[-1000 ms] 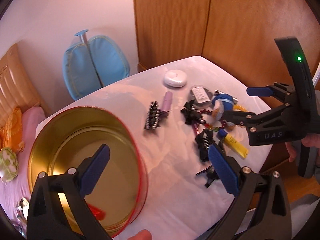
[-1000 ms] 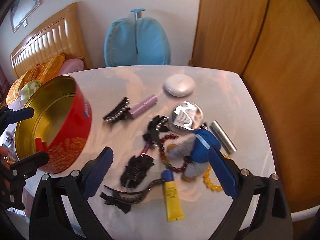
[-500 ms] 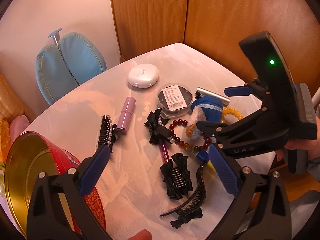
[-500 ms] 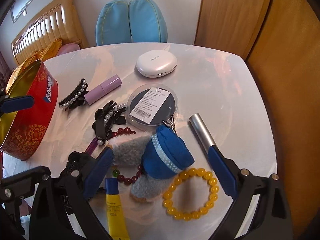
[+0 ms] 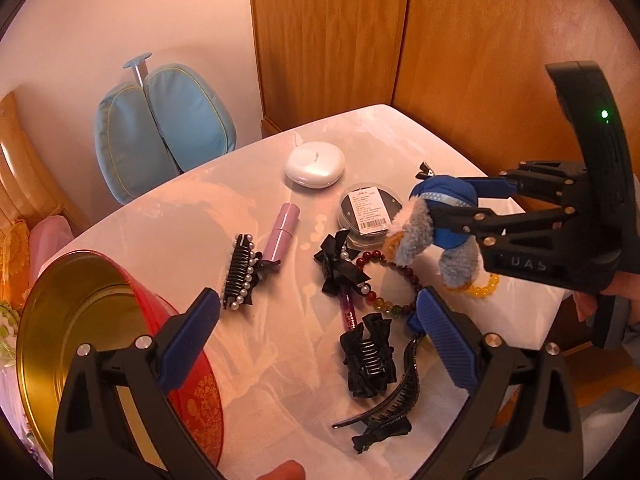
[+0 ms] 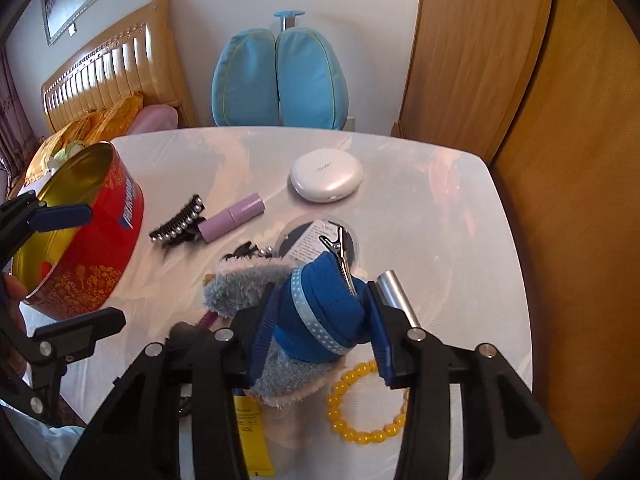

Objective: Organize jewelry
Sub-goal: 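Carry the plush keychain into the tin and release it with the right gripper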

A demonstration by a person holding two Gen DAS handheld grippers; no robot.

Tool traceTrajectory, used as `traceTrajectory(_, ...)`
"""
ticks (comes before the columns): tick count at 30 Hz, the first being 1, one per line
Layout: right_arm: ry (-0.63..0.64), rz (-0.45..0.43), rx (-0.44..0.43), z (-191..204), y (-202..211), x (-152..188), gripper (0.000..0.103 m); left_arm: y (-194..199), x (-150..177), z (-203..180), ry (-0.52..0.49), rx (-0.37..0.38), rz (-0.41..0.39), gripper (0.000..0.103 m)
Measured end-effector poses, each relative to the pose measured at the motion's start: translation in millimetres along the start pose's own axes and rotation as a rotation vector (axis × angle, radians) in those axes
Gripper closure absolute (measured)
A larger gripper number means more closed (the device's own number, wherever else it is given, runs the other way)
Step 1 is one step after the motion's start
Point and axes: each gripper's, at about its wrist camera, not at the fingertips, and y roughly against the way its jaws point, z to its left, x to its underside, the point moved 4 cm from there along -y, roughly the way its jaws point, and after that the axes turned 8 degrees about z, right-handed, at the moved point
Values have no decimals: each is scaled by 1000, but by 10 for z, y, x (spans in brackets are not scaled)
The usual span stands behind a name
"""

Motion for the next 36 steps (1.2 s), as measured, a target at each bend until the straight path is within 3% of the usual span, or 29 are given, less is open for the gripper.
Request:
traceTrajectory(4,60,-60,-27,407,252,-201,59,305,126,319,40,-40,-46,7)
traceTrajectory(8,157,-130,-101,1082,445,-456,59,646,369,863,135,-125,-81,7)
traceTrajectory(13,329,-188,-197,2060,558,-700,59,1060,901,1681,297,-254,-86,7)
traceTrajectory(18,473,-173,-267,2915,438,-774,59,1332,1470,2322,433,-377,-62,7)
traceTrajectory(27,600,-76,-306,3729,56,-650,59,1423,2123,2830,587,-398,-33,7)
traceTrajectory(36,564,70,-236,3851,-557,-642,59,1260,2399,2956,649,-338,-20,7)
